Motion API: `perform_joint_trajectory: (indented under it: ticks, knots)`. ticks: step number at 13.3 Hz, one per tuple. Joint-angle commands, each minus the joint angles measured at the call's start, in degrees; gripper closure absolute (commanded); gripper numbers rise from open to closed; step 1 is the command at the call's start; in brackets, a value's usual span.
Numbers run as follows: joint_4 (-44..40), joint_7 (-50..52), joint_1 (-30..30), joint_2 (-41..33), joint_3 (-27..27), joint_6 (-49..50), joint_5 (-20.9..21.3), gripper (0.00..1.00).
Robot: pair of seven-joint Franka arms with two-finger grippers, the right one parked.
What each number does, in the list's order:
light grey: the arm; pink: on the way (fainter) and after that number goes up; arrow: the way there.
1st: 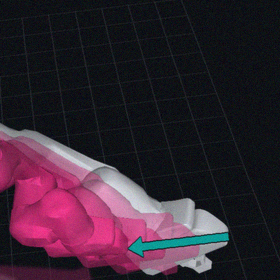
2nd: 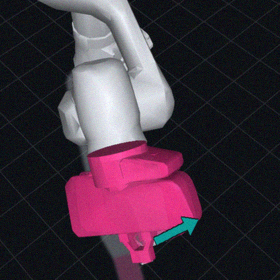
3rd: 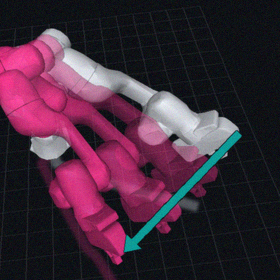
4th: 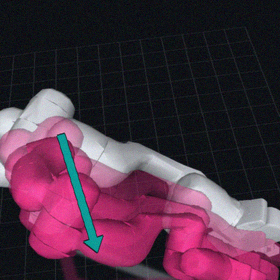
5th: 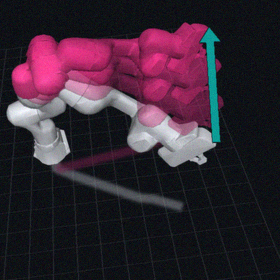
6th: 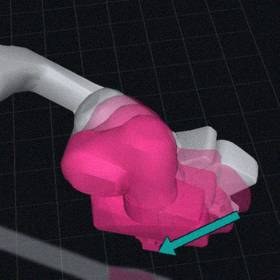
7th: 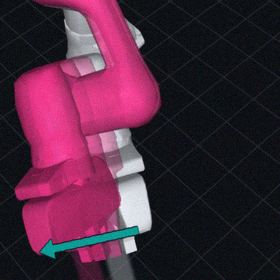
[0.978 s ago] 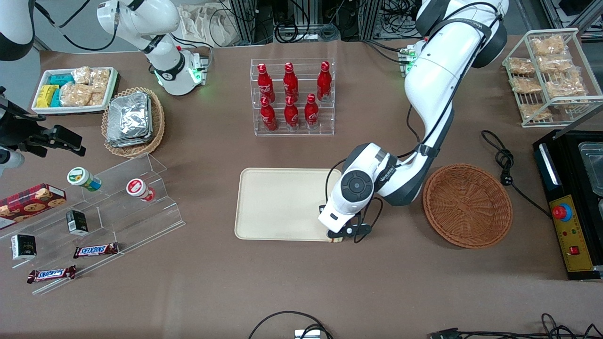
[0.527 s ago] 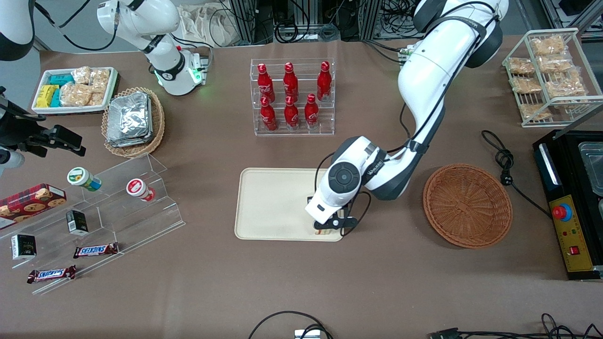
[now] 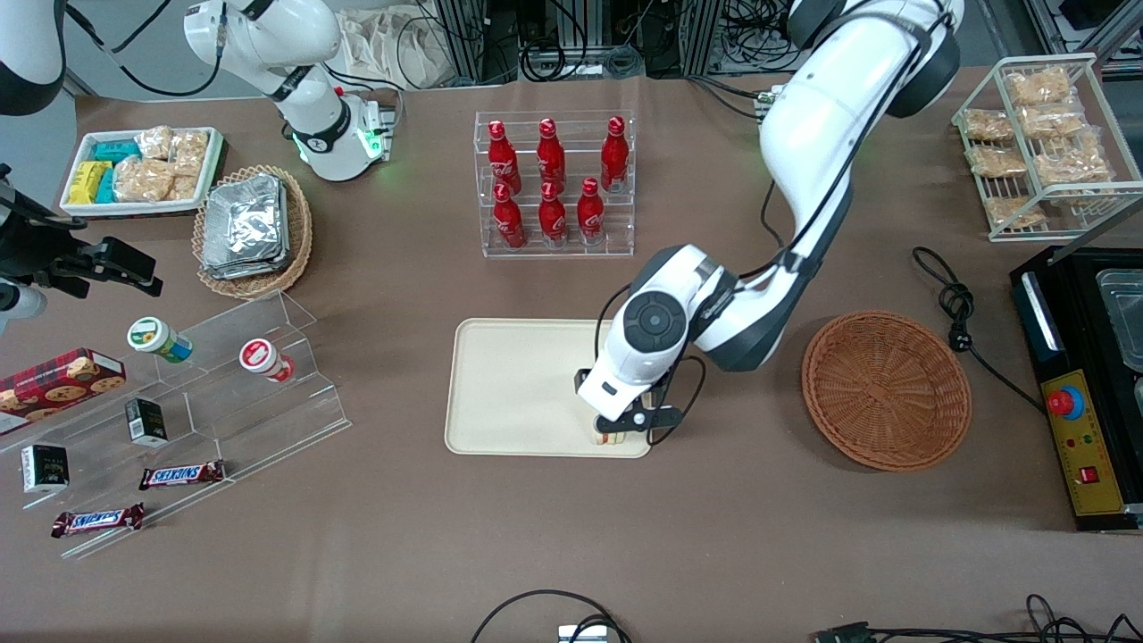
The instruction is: Place sandwich from basket to tray
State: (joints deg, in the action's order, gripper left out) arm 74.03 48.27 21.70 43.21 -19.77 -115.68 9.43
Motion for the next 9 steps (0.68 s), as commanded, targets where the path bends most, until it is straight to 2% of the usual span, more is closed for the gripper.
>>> perform_joint_trajectory:
  ticks: [1,3,6,9]
  knots:
    - [15.3,0.96,-2.53,-13.46,-0.1,0.11,0.67,0.0]
    - [24.81,-2.28,-4.63,-22.07,-0.1,-0.08,0.41,0.0]
    - [33.35,-14.57,-10.78,-31.4,-0.27,0.8,-2.39,0.0]
    - [33.38,-20.05,-16.75,-34.5,-0.1,5.27,-5.73,0.0]
